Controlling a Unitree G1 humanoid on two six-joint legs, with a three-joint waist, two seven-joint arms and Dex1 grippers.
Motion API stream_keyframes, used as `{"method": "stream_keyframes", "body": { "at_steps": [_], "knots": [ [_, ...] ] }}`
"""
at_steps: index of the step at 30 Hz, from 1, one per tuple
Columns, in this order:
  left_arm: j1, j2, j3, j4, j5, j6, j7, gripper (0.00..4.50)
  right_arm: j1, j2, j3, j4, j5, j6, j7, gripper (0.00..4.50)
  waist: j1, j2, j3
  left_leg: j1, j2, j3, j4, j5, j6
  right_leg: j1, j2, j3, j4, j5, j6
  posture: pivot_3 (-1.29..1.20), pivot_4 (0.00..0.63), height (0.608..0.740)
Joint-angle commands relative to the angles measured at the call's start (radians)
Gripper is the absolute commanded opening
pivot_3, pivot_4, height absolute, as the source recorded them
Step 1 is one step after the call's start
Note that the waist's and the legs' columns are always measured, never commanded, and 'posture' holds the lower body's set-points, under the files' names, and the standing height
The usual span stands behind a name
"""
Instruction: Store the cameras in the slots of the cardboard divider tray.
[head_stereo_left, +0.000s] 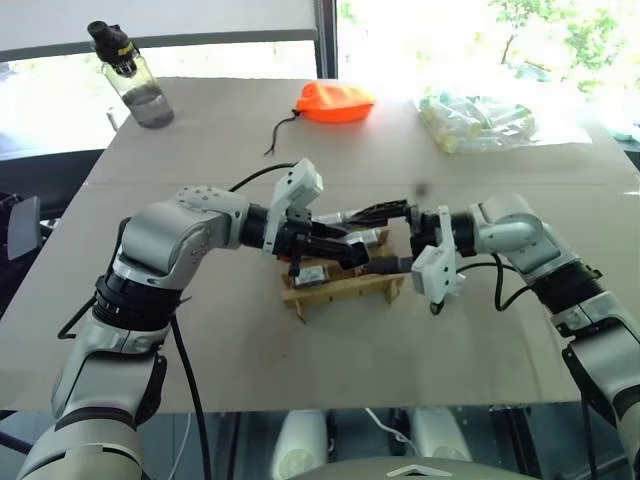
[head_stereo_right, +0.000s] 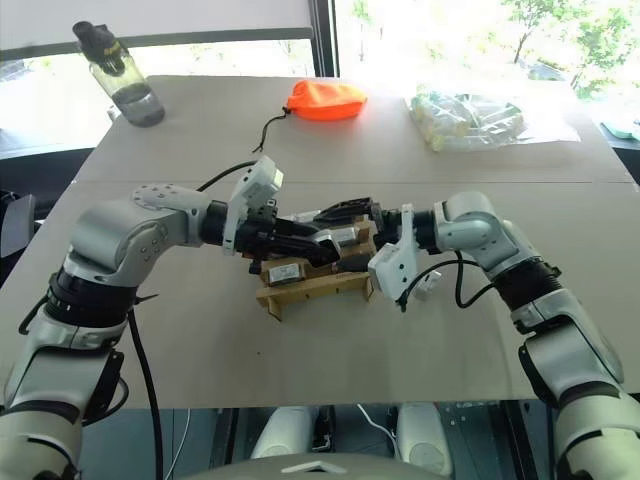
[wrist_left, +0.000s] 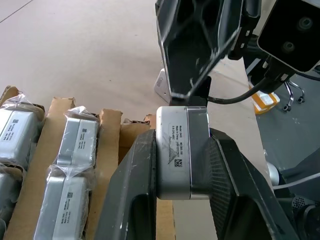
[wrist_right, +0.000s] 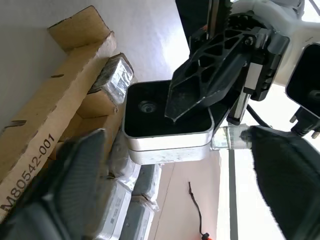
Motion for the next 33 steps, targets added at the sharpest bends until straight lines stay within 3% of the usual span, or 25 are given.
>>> {"method": "stream_keyframes", "body": {
  "at_steps": [1,5,11,14,16,26,33],
  "knots": [
    [0.004,0.005,0.021,-0.041,-0.002,-0.019,-0.003,0.75,0.045,-0.054,-0.030,-0.084,0.150,0.076,0.056,4.50,0.002,0.000,0.000,0.000,0.000,0.000,0.000,0.000,0.000,0.000,0.000,0.000,0.000,0.000,0.000,0.00,0.150,0.726],
    [0.016,0.010,0.047,-0.061,-0.005,-0.040,0.004,0.75,0.179,-0.158,-0.078,-0.191,0.408,0.290,0.181,4.50,0.010,0.000,0.000,-0.001,0.000,-0.001,0.000,0.000,0.000,0.000,-0.001,0.000,-0.001,0.000,0.000,0.00,0.150,0.726],
    [0.041,0.021,0.059,-0.079,0.016,-0.086,0.018,0.75,0.448,-0.291,-0.279,-0.269,0.766,0.762,0.283,4.50,0.018,0.000,0.000,-0.001,0.000,-0.003,0.000,0.000,0.000,0.001,-0.001,-0.002,-0.001,0.000,0.000,0.00,0.150,0.726],
    [0.069,0.007,0.075,-0.078,0.004,-0.080,0.035,0.75,0.590,-0.308,-0.395,-0.280,0.901,0.919,0.341,4.50,0.024,-0.001,0.000,0.000,0.000,-0.003,0.000,0.000,0.000,0.001,0.000,-0.003,-0.001,0.000,0.000,0.00,0.150,0.726],
    [0.093,0.017,0.055,-0.082,0.037,-0.110,0.032,0.75,0.655,-0.287,-0.473,-0.265,0.980,0.958,0.456,4.50,0.024,-0.001,0.000,0.000,0.000,-0.003,0.000,0.000,0.001,0.002,0.000,-0.003,-0.001,0.000,0.000,0.00,0.150,0.726],
    [0.136,0.024,-0.033,-0.014,0.204,-0.275,0.017,0.75,0.690,-0.223,-0.631,-0.123,0.976,1.015,0.664,4.50,0.024,-0.001,0.000,0.001,-0.001,-0.002,0.000,0.000,0.001,0.002,0.001,-0.002,-0.001,0.000,0.000,0.00,0.150,0.726],
    [0.145,0.020,-0.052,0.015,0.253,-0.324,-0.001,0.75,0.701,-0.312,-0.507,-0.115,0.993,0.921,0.699,4.50,0.023,-0.001,0.000,0.002,-0.001,-0.001,0.000,0.000,0.001,0.002,0.001,-0.001,-0.001,0.000,0.000,0.00,0.150,0.726]
  ]
}}
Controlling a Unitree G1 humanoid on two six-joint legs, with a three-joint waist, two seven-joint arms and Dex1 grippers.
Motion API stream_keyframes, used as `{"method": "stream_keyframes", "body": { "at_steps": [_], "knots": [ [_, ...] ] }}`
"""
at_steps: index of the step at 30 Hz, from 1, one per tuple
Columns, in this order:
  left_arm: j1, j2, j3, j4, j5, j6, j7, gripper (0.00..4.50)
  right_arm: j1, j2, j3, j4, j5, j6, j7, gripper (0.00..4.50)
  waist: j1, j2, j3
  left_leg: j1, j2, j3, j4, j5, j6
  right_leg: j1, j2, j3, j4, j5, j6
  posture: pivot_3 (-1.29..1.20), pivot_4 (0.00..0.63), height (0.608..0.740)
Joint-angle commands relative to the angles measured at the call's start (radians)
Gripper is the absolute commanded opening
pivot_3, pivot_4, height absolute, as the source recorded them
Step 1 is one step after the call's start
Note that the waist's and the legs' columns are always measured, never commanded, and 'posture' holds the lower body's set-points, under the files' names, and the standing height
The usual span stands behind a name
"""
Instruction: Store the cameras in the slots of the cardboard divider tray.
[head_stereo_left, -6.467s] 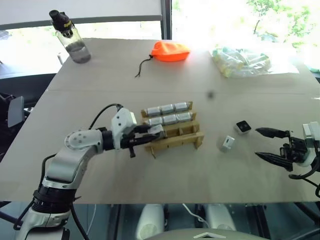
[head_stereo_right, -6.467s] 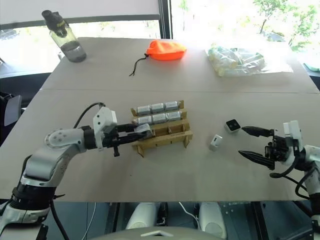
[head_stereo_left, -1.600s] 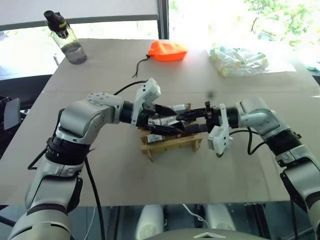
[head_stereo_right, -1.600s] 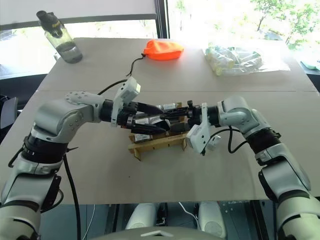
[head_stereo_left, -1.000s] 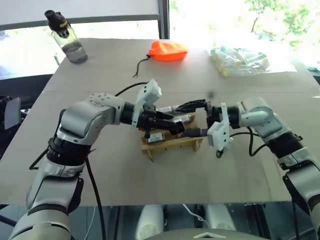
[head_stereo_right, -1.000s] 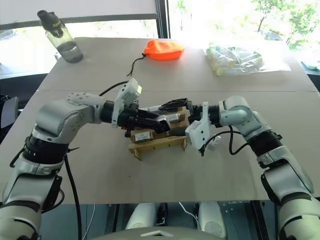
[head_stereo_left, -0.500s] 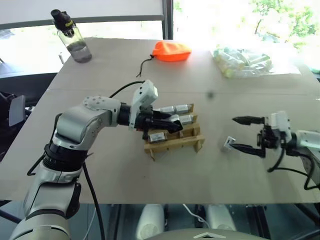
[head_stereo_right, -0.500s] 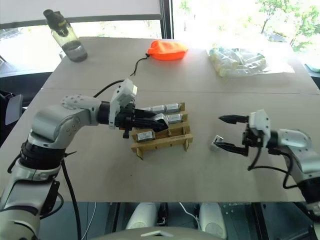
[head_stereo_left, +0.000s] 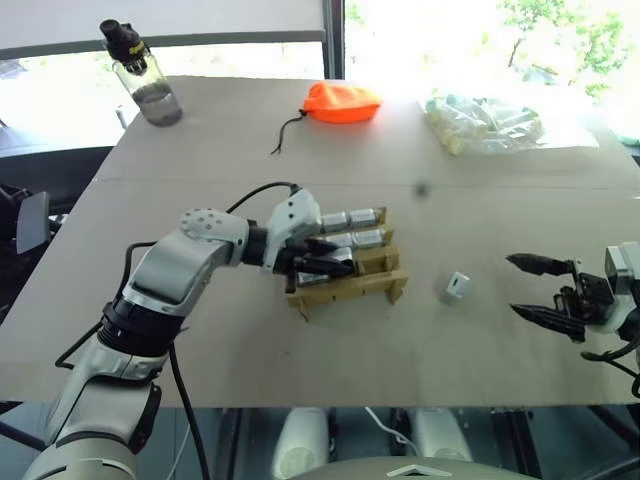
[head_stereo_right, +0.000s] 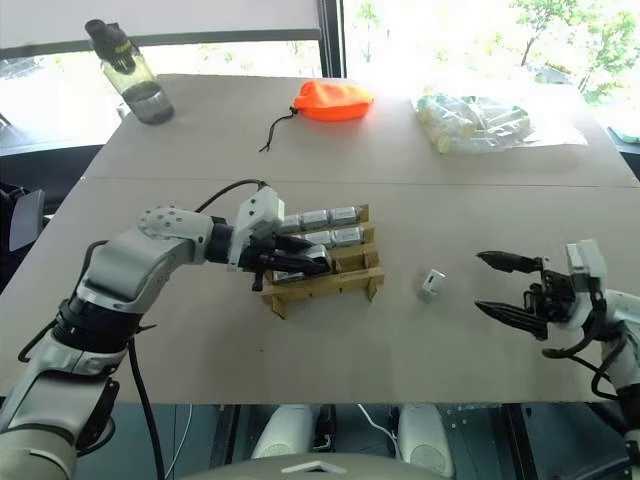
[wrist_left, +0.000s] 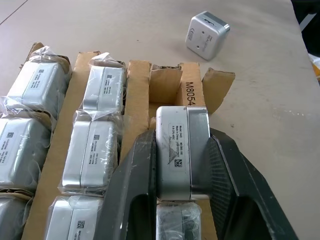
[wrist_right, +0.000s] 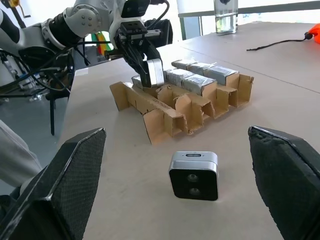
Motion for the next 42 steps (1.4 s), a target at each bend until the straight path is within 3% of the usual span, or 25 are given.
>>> {"method": "stream_keyframes", "body": {
  "at_steps": [1,9,21,23,25,27,30,38,42],
  "knots": [
    [0.004,0.005,-0.005,0.019,0.033,-0.032,-0.008,0.75,0.000,-0.059,0.056,-0.013,0.033,-0.051,0.074,4.50,0.000,0.000,0.000,0.000,0.000,0.000,0.000,0.000,0.000,0.000,0.000,0.000,0.000,0.000,0.000,0.00,0.150,0.726],
    [-0.010,-0.012,-0.014,0.063,0.068,-0.072,-0.013,0.75,-0.020,-0.096,0.126,0.005,0.082,-0.103,0.074,4.50,0.000,0.000,0.000,0.000,0.000,0.000,0.000,0.000,0.000,0.000,0.000,0.000,0.000,0.000,0.000,0.00,0.150,0.726],
    [-0.012,-0.018,-0.062,0.083,0.161,-0.214,-0.054,0.75,-0.017,-0.077,0.110,0.009,0.078,-0.127,0.074,4.50,0.000,0.000,0.000,0.001,0.000,0.001,0.000,0.000,0.000,0.000,0.001,0.001,0.000,0.000,0.000,0.00,0.150,0.726],
    [-0.013,-0.035,-0.040,0.079,0.123,-0.189,-0.065,1.80,-0.018,-0.075,0.109,0.011,0.073,-0.130,0.074,4.50,0.000,0.000,0.000,0.000,0.001,0.001,0.000,0.000,0.000,0.000,0.001,0.000,0.000,0.000,0.000,0.00,0.150,0.726],
    [-0.019,-0.046,-0.021,0.068,0.092,-0.162,-0.072,2.38,-0.019,-0.072,0.107,0.011,0.068,-0.130,0.074,4.50,0.001,0.000,0.000,0.000,0.001,0.001,0.000,0.000,0.000,0.000,0.001,0.000,0.000,0.000,0.000,0.00,0.150,0.726],
    [-0.026,-0.052,-0.012,0.066,0.095,-0.147,-0.053,3.46,-0.022,-0.068,0.104,0.011,0.063,-0.125,0.074,4.50,0.001,0.000,0.000,0.000,0.001,0.001,0.001,0.000,0.000,0.000,0.000,0.000,0.000,0.000,0.000,0.00,0.150,0.726],
    [-0.029,-0.055,0.005,0.058,0.084,-0.117,-0.034,4.45,-0.031,-0.057,0.097,0.021,0.040,-0.128,0.074,4.50,0.003,0.000,0.000,0.000,0.001,0.000,0.001,0.000,0.000,0.000,0.000,0.000,0.000,0.000,0.000,0.00,0.150,0.726],
    [0.030,-0.028,0.189,-0.133,-0.172,0.029,-0.071,4.45,-0.195,-0.078,0.158,0.112,-0.096,-0.158,0.074,4.50,-0.005,0.000,0.000,0.000,0.001,0.001,0.001,0.000,0.000,0.000,0.000,0.001,0.000,0.000,0.000,0.00,0.150,0.726],
    [0.104,0.016,0.255,-0.220,-0.241,0.084,-0.052,4.45,-0.317,-0.121,0.288,0.140,-0.119,-0.176,0.074,4.50,-0.004,0.001,0.000,0.000,0.001,0.000,0.001,0.000,0.000,0.000,0.000,0.000,0.000,0.000,0.000,0.00,0.150,0.726]
  ]
}}
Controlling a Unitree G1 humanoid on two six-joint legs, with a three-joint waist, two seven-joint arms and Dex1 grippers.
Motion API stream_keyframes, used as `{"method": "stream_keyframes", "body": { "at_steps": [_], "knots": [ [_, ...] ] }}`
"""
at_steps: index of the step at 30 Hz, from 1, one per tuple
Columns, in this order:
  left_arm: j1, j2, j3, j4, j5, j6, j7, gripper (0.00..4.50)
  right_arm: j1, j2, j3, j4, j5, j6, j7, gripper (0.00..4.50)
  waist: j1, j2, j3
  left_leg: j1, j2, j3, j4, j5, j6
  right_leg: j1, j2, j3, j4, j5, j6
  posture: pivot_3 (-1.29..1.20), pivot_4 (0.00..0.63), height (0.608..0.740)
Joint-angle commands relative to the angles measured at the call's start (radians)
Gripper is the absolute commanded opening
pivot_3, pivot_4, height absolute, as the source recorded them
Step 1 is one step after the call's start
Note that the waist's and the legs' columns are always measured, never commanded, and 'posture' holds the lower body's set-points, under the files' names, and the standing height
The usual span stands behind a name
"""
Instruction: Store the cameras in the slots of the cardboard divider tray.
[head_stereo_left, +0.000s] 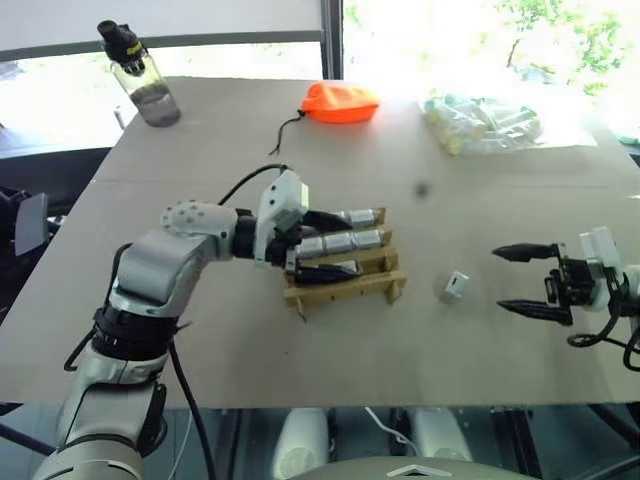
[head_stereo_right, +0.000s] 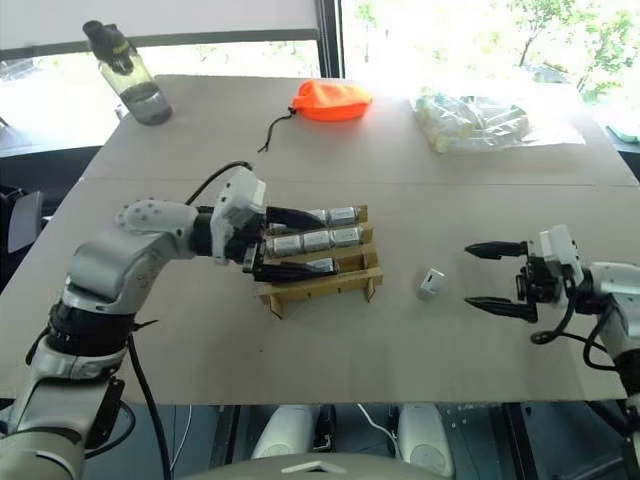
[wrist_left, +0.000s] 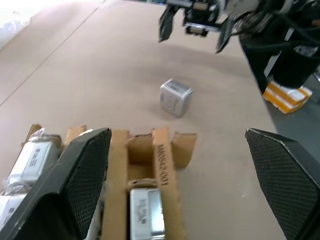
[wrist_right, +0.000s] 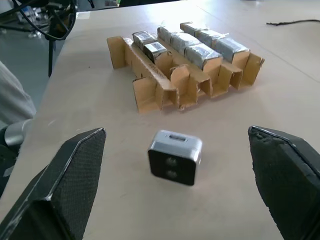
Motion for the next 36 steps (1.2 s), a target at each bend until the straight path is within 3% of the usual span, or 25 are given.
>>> {"method": "stream_keyframes", "body": {
  "at_steps": [1,8,16,36],
  "knots": [
    [0.061,0.051,0.073,-0.090,-0.066,0.044,0.017,4.45,-0.117,-0.051,0.118,0.034,-0.021,-0.050,0.067,4.50,-0.002,0.000,0.000,0.000,0.000,0.000,0.000,0.000,0.000,0.000,0.000,0.000,0.000,0.000,0.000,0.00,0.150,0.726],
    [0.165,0.085,0.149,-0.193,-0.121,0.098,0.112,4.45,-0.412,-0.050,0.516,0.230,-0.133,-0.308,0.067,4.50,0.001,0.000,0.000,0.000,0.000,0.000,0.001,0.000,0.000,0.000,0.000,0.000,0.000,0.000,0.000,0.00,0.150,0.726],
    [0.260,0.107,0.203,-0.272,-0.161,0.123,0.198,4.45,-0.619,0.002,0.813,0.424,-0.219,-0.523,0.067,4.50,-0.001,0.001,0.001,-0.003,-0.001,-0.002,0.001,0.000,0.000,-0.001,-0.003,-0.003,-0.001,0.000,0.000,0.00,0.150,0.726],
    [0.364,0.182,0.279,-0.317,-0.226,0.123,0.238,4.45,-0.856,0.055,1.090,0.499,-0.230,-0.728,0.067,4.50,-0.005,0.003,0.003,-0.003,-0.001,-0.004,0.001,0.000,0.000,-0.001,-0.004,-0.006,-0.001,0.000,-0.001,0.00,0.150,0.726]
  ]
}}
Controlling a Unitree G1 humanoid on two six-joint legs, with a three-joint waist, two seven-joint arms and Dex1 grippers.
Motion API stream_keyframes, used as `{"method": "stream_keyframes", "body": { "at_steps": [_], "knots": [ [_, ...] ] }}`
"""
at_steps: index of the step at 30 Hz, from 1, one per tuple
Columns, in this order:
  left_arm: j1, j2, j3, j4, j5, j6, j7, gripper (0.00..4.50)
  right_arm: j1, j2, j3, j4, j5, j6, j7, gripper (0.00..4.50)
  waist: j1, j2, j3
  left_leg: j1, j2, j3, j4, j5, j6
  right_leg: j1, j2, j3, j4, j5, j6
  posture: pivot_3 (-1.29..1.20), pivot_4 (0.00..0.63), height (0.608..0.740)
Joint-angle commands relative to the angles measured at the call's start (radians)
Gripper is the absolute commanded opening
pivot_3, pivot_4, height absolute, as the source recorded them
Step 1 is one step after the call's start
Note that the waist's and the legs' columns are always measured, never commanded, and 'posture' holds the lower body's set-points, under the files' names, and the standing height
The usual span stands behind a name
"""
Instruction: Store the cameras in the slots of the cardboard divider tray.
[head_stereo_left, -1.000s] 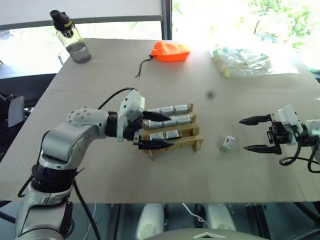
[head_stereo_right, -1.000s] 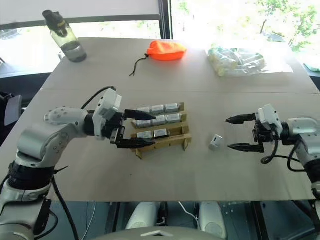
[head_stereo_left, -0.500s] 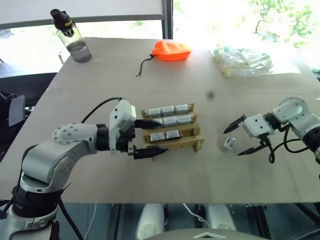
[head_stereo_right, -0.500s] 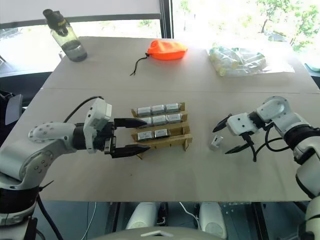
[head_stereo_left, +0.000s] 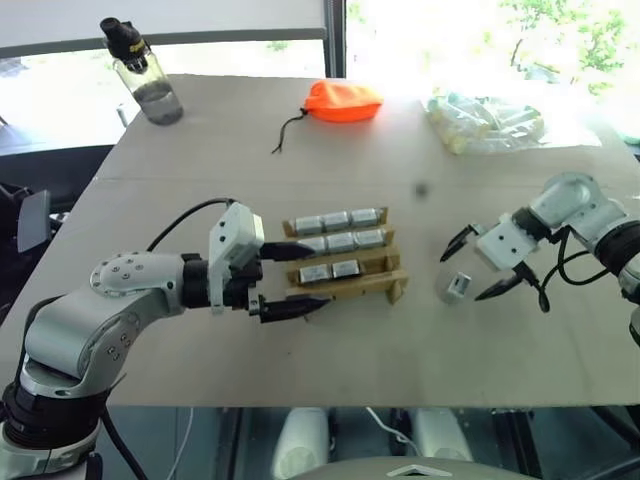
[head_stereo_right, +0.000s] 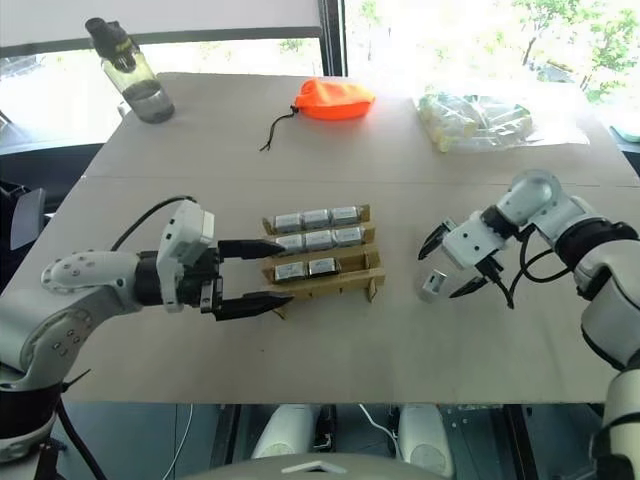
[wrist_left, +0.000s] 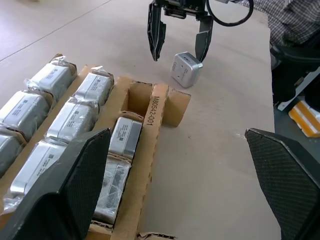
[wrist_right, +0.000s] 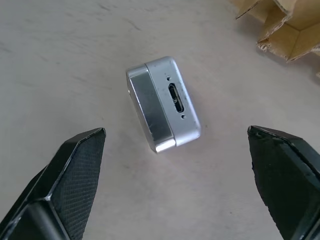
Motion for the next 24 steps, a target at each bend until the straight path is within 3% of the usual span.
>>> {"method": "stream_keyframes", "body": {
  "at_steps": [1,3,6,12,18,24],
  "knots": [
    [0.029,0.041,0.054,-0.042,-0.015,-0.012,-0.013,4.45,-0.036,-0.007,0.021,-0.017,0.018,-0.023,0.056,4.50,-0.001,0.000,0.000,0.000,0.000,0.000,0.000,0.000,0.000,0.000,0.000,0.000,0.000,0.000,0.000,0.00,0.150,0.726],
    [0.043,0.050,0.066,-0.043,-0.019,-0.018,-0.015,4.45,-0.042,-0.009,0.034,-0.016,0.016,-0.034,0.056,4.50,-0.002,0.001,0.001,0.000,0.000,0.000,0.000,0.000,0.000,0.000,0.000,0.000,0.000,0.000,0.000,0.00,0.150,0.726],
    [0.052,0.054,0.071,-0.045,-0.023,-0.024,-0.011,4.50,-0.045,-0.010,0.052,-0.015,0.018,-0.031,0.056,3.74,-0.002,0.002,0.001,0.000,0.000,0.000,0.000,0.000,0.000,0.000,0.000,-0.001,0.000,0.000,0.000,0.00,0.150,0.726],
    [0.054,0.047,0.070,-0.043,-0.031,-0.027,0.004,4.50,-0.057,-0.013,0.091,-0.034,0.032,-0.009,0.056,0.75,-0.005,0.002,0.001,0.000,0.000,0.000,0.000,0.000,0.000,0.000,0.000,-0.001,0.000,0.000,0.000,0.00,0.150,0.726],
    [0.053,0.047,0.065,-0.033,-0.024,-0.038,0.002,4.50,-0.072,-0.023,0.105,-0.041,0.055,0.012,0.056,0.66,-0.009,0.002,0.001,0.000,0.000,-0.001,0.000,0.000,0.000,0.000,0.000,-0.001,0.000,0.000,0.000,0.00,0.150,0.726],
    [0.059,0.052,0.066,-0.029,-0.019,-0.055,-0.006,4.50,-0.061,-0.092,0.079,-0.214,0.246,0.220,0.056,0.66,-0.012,0.002,0.002,0.000,0.000,-0.001,-0.001,0.000,0.000,0.000,-0.001,-0.001,0.000,0.000,0.000,0.00,0.150,0.726]
  ]
}}
